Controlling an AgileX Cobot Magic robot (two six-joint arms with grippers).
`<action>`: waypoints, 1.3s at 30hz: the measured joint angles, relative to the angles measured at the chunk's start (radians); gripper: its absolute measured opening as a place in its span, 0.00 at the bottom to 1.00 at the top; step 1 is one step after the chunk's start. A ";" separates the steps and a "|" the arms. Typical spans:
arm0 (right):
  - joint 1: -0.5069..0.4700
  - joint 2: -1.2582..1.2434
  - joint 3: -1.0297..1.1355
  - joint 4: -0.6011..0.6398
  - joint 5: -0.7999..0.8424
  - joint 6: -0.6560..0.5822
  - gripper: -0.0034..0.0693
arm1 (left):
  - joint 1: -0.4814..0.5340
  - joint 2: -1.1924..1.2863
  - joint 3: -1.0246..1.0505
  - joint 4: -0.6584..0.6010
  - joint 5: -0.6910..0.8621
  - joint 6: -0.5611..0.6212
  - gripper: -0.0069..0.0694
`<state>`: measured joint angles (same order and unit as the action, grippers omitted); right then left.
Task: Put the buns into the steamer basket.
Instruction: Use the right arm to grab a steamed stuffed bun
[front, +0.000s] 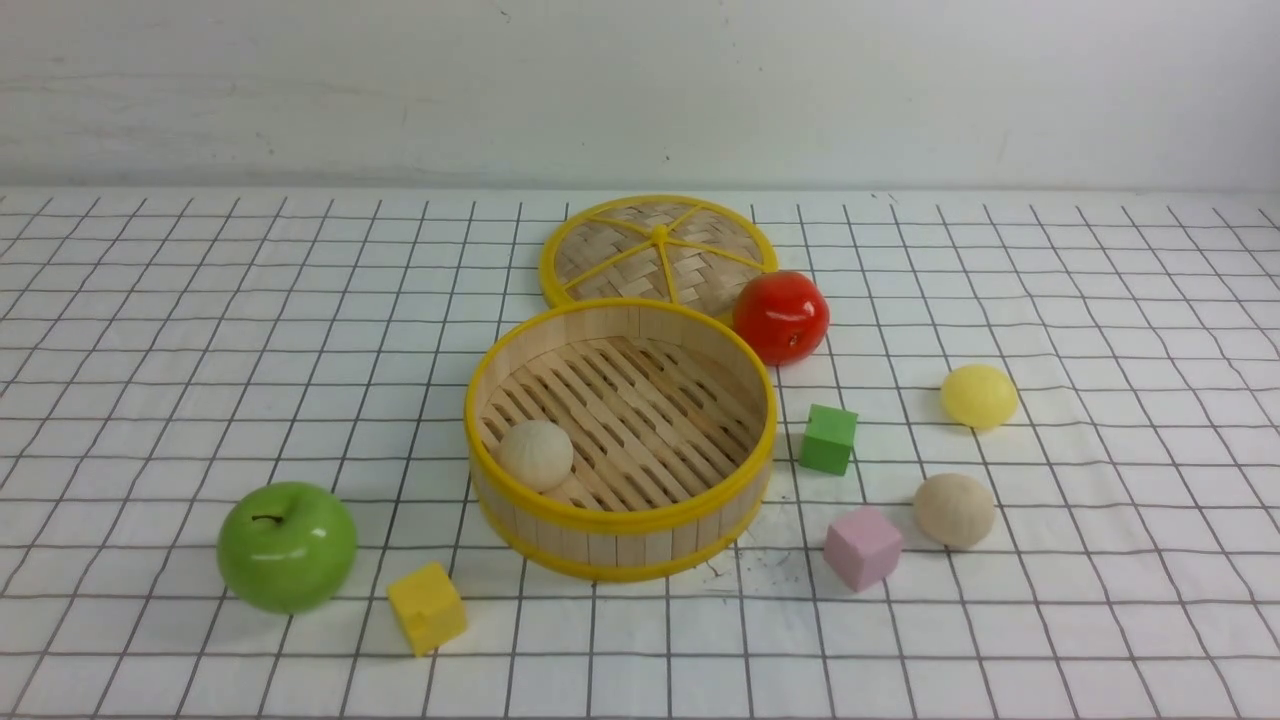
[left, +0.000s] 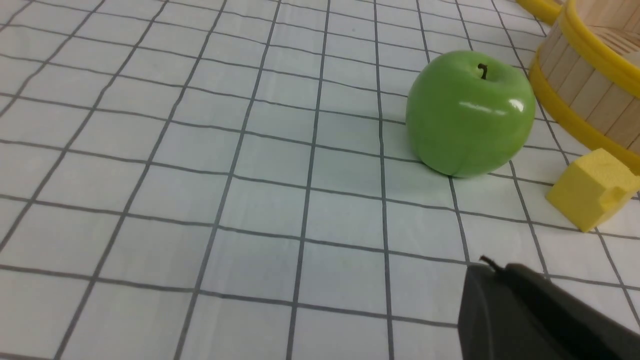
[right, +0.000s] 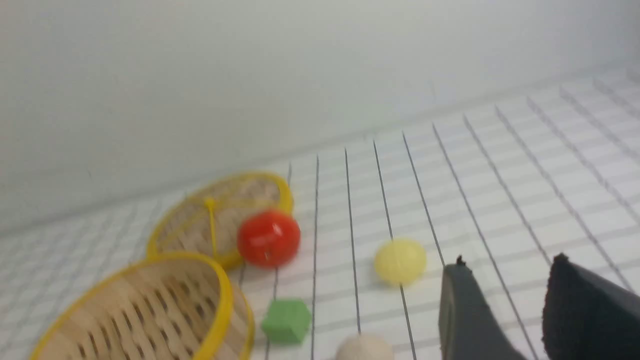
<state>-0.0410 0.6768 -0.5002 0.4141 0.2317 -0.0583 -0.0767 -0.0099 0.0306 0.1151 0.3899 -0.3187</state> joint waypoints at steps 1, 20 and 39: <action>0.000 0.010 0.000 0.001 0.002 0.000 0.38 | 0.000 0.000 0.000 0.000 0.000 0.000 0.11; 0.000 0.686 -0.371 0.161 0.277 -0.279 0.38 | 0.000 0.000 0.000 0.000 0.000 0.000 0.12; 0.226 1.130 -0.830 -0.218 0.608 0.006 0.38 | 0.000 0.000 0.000 0.000 0.000 0.000 0.13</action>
<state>0.1855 1.8066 -1.3302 0.1957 0.8399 -0.0528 -0.0767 -0.0099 0.0306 0.1151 0.3899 -0.3187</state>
